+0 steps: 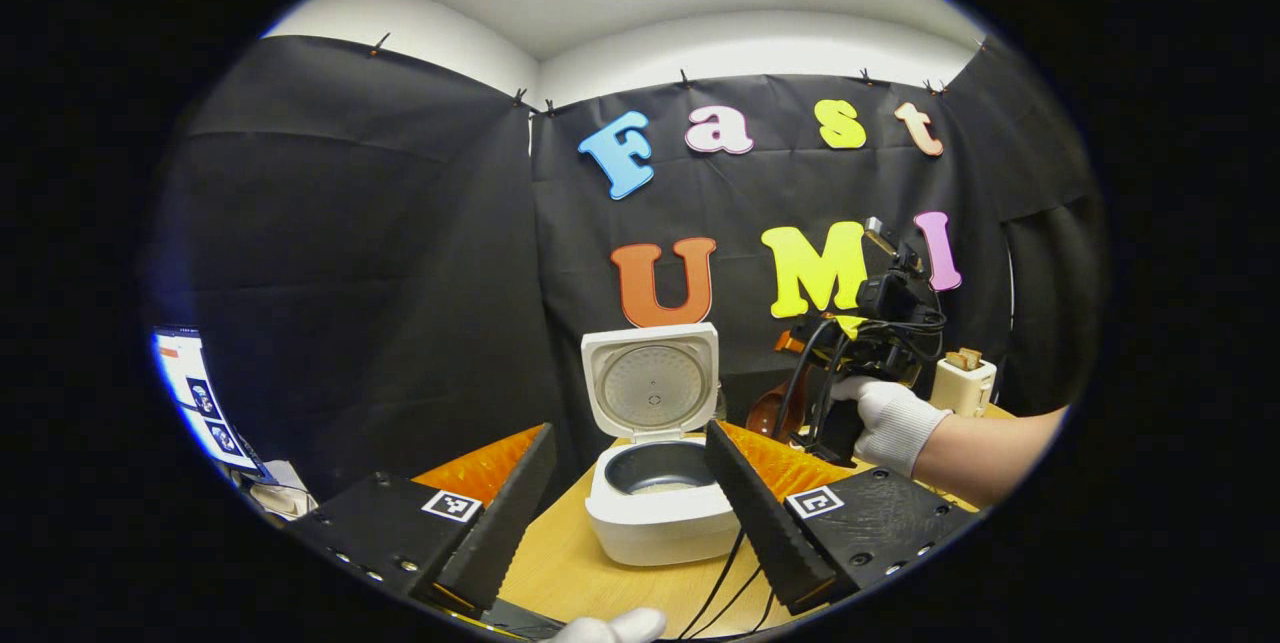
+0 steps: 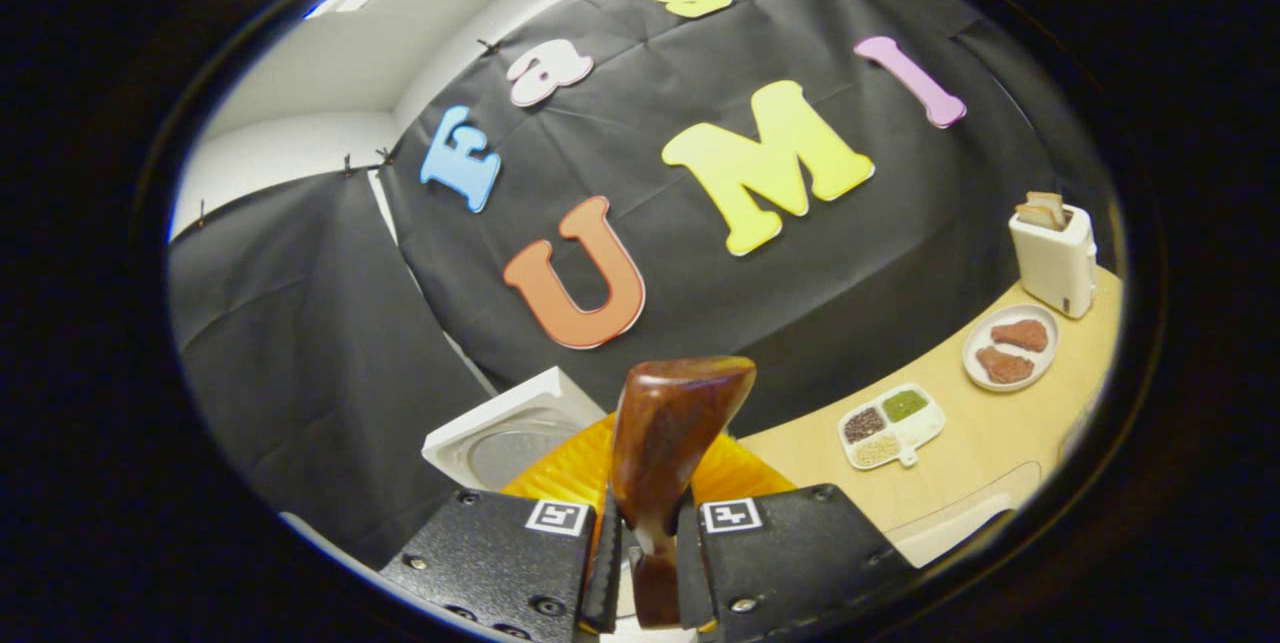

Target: Close the left gripper, press the button to open the rice cooker; take a wooden spoon from the chopstick holder with the right hand, scoop a spoonful of rice and pour it into the rice cooker, then put the wooden spoon back into the chopstick holder.

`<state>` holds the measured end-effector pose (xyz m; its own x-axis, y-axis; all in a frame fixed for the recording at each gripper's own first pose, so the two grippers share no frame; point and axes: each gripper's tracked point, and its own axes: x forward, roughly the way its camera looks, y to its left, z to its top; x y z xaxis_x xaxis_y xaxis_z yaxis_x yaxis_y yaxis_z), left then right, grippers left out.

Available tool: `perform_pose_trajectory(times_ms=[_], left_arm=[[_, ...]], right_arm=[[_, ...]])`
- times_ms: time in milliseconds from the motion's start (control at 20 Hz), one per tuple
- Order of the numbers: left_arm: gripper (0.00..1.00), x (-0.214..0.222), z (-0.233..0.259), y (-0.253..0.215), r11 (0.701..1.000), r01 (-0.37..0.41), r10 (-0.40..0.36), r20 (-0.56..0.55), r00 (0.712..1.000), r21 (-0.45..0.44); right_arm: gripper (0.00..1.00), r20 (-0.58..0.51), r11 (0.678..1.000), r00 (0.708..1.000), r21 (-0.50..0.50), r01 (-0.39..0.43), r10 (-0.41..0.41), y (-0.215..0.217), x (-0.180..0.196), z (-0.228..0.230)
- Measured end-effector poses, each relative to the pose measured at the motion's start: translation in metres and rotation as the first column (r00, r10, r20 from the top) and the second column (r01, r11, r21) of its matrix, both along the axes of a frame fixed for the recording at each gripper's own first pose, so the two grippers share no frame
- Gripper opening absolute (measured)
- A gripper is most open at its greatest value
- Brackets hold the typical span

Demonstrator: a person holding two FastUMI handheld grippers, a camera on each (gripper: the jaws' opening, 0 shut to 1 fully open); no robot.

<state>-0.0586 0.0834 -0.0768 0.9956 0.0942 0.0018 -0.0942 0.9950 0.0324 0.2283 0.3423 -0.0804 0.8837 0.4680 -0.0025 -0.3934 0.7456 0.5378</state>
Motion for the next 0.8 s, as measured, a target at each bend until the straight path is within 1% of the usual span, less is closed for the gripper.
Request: perform_pose_trajectory(times_ms=[100,350,600,800], left_arm=[[0.95,0.001,0.002,-0.008,1.000,0.016,-0.016,0.003,1.000,0.003],[0.95,0.008,0.001,-0.040,0.997,0.074,-0.074,-0.002,0.997,0.006],[0.95,0.018,0.004,-0.076,0.993,0.118,-0.117,-0.010,0.993,0.010],[0.95,0.027,0.001,-0.105,0.991,0.136,-0.135,-0.025,0.990,0.015]], right_arm=[[0.28,-0.010,0.999,0.999,0.009,0.038,-0.038,-0.032,0.004,-0.003],[0.28,-0.028,0.985,0.985,0.008,0.173,-0.173,-0.141,0.023,-0.019],[0.28,-0.051,0.948,0.946,-0.021,0.318,-0.319,-0.264,0.037,-0.047],[0.28,-0.072,0.913,0.911,-0.068,0.401,-0.406,-0.345,0.046,-0.077]])
